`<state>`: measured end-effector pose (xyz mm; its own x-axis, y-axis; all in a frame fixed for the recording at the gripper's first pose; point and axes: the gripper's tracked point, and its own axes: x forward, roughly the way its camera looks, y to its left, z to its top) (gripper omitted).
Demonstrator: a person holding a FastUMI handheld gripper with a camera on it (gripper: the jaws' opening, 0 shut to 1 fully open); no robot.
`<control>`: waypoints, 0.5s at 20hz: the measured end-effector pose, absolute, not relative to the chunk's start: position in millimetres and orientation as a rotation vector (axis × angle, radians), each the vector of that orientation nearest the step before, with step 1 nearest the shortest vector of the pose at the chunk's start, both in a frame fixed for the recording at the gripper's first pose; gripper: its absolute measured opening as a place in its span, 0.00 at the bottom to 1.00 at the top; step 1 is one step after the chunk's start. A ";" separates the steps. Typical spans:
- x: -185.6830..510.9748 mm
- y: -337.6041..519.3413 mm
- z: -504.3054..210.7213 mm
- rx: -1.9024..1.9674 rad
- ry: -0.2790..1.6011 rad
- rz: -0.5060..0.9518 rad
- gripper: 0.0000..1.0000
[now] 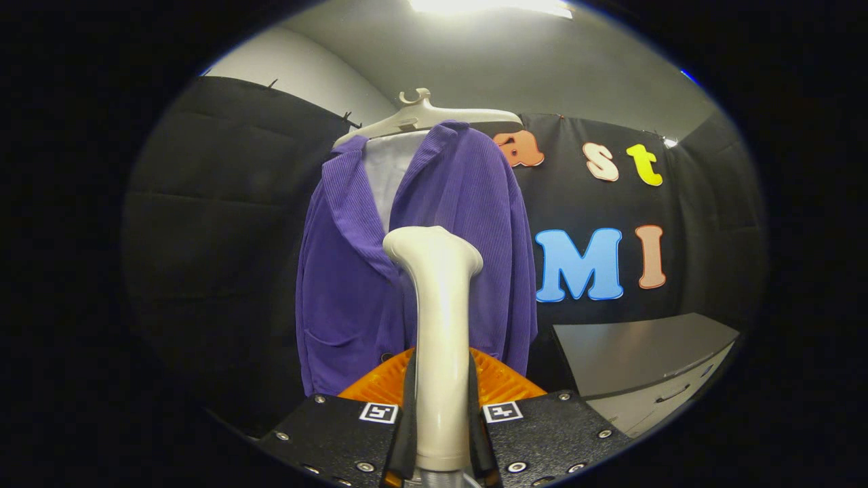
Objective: Iron the clothes twice with a garment steamer, once on the left side and once on the right side.
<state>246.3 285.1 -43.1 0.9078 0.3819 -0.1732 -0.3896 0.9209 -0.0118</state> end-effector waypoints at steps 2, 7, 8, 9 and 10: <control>242.7 282.9 -56.9 -0.050 0.192 0.386 0.31; 227.1 278.8 -95.3 -0.073 0.245 0.366 0.31; 225.5 278.0 -101.7 -0.076 0.254 0.363 0.31; 222.5 277.4 -108.2 -0.079 0.265 0.359 0.31; 220.1 275.9 -114.5 -0.080 0.270 0.354 0.31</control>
